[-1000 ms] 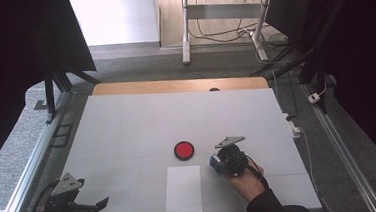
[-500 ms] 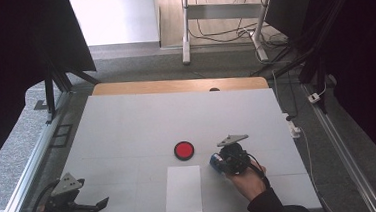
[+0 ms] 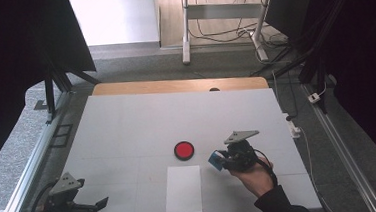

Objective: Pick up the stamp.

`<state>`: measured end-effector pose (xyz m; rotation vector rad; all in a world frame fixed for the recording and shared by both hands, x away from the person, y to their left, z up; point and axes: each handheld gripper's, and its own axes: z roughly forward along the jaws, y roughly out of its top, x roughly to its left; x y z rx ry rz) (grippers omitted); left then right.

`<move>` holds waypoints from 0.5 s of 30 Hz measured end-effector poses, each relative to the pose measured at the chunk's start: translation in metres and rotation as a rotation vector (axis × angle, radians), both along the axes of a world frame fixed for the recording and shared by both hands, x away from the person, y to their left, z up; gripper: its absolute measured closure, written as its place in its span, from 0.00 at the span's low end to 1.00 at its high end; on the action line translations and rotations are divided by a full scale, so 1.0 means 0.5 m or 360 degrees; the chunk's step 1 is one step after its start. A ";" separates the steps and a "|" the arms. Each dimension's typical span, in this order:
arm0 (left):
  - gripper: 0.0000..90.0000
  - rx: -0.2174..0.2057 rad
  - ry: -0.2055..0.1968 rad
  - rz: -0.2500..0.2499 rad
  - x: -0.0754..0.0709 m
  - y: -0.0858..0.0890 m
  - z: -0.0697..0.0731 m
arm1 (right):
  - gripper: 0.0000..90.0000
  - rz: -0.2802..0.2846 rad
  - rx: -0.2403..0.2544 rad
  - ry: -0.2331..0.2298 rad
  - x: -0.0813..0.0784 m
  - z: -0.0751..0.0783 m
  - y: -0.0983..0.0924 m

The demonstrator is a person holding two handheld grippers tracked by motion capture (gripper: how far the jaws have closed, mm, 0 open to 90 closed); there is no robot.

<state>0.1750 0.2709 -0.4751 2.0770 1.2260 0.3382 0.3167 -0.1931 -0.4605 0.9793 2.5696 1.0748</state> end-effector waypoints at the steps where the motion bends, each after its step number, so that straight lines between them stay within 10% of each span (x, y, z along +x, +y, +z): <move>1: 0.00 -0.0014 0.0008 -0.0007 0.001 0.001 0.000 | 0.79 0.0000 0.0000 0.0000 0.000 0.000 0.000; 15: 0.00 -0.0065 0.0018 -0.0037 0.002 0.006 0.001 | 0.79 0.0103 0.0150 -0.0039 -0.006 0.048 -0.019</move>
